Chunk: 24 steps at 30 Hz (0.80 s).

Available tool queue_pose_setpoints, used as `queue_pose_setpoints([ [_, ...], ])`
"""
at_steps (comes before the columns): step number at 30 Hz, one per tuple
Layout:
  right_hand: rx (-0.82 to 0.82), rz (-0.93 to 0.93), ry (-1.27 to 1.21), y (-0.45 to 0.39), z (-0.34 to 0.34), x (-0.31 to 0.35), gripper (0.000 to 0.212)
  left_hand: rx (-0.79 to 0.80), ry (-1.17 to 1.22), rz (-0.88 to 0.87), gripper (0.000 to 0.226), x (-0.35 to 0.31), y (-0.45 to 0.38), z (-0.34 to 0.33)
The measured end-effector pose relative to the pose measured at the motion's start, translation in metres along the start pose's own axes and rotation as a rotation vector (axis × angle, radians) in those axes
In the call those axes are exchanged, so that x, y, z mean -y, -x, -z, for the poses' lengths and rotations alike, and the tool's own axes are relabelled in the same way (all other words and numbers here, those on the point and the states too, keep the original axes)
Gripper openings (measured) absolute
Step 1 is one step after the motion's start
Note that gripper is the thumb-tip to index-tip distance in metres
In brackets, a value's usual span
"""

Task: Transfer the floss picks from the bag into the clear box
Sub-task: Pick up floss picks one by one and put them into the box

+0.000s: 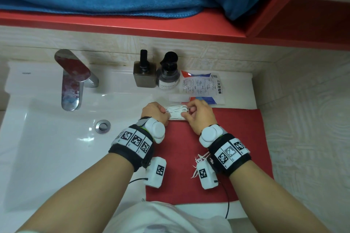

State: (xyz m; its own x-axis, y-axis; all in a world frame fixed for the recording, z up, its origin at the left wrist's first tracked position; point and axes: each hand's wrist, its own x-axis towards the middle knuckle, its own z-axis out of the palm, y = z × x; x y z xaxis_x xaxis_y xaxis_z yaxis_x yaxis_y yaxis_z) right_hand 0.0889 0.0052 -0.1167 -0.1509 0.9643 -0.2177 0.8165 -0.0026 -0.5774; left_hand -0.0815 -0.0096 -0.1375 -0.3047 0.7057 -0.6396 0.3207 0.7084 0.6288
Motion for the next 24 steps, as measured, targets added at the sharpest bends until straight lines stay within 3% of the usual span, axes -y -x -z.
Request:
queue_pose_setpoints([
  [7, -0.051, -0.101, -0.173, 0.010, -0.003, -0.004, 0.023, -0.018, -0.025, -0.020, 0.036, -0.004, 0.013, -0.001],
  [11, -0.028, -0.102, -0.230, 0.021, 0.003, -0.005, 0.031, -0.042, -0.040, -0.027, 0.035, -0.007, 0.020, 0.002],
  [20, -0.061, -0.194, -0.422, 0.038, 0.020, 0.004, 0.027, -0.078, -0.087, -0.091, 0.037, -0.016, 0.044, 0.008],
  [24, -0.166, -0.231, -0.408, 0.045, 0.029, -0.002, 0.022, -0.055, -0.036, -0.165, 0.030, -0.020, 0.056, 0.004],
])
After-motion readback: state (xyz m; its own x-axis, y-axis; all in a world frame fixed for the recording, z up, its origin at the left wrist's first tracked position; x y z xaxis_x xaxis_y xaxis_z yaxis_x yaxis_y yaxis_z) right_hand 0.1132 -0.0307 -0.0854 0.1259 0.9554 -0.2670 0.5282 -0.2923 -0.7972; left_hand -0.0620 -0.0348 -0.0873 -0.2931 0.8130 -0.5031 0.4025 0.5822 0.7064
